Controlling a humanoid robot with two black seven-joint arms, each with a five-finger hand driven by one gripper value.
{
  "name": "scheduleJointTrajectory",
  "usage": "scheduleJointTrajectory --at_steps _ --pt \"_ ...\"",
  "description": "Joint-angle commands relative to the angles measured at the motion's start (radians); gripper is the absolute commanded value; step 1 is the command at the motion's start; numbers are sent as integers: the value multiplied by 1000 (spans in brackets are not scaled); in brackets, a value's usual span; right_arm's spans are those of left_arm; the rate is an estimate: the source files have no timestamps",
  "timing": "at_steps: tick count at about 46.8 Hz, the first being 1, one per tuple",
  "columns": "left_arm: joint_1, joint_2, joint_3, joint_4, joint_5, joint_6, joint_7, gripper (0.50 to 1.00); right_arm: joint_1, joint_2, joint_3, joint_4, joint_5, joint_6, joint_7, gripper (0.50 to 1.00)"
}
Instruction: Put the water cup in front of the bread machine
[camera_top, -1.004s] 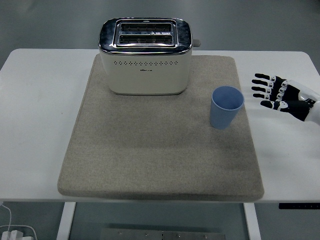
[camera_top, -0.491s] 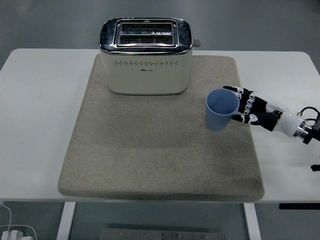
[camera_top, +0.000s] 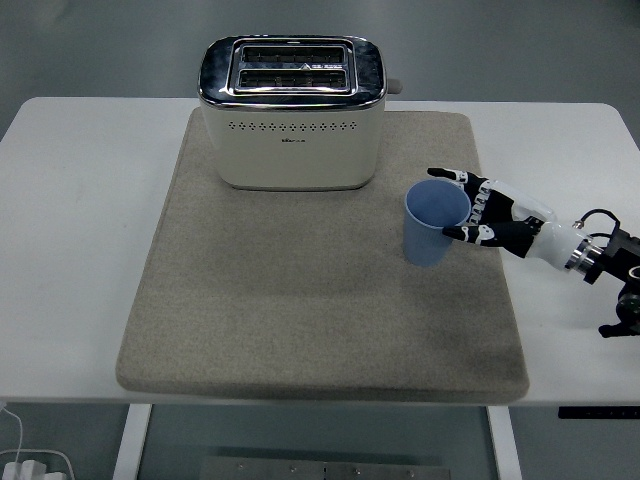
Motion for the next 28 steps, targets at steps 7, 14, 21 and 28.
scheduleJointTrajectory --at_steps 7,14,21,28 --pt "0 0 0 0 0 0 0 1000 -2 14 -2 -1 -3 -26 0 926" --pt "0 0 0 0 0 0 2 1000 -2 31 -2 -1 -21 -40 0 926" --pt "0 0 0 0 0 0 0 1000 -3 34 -4 -1 -23 -40 0 924" --pt "0 0 0 0 0 0 0 1000 -3 43 -2 -1 -23 -41 0 915"
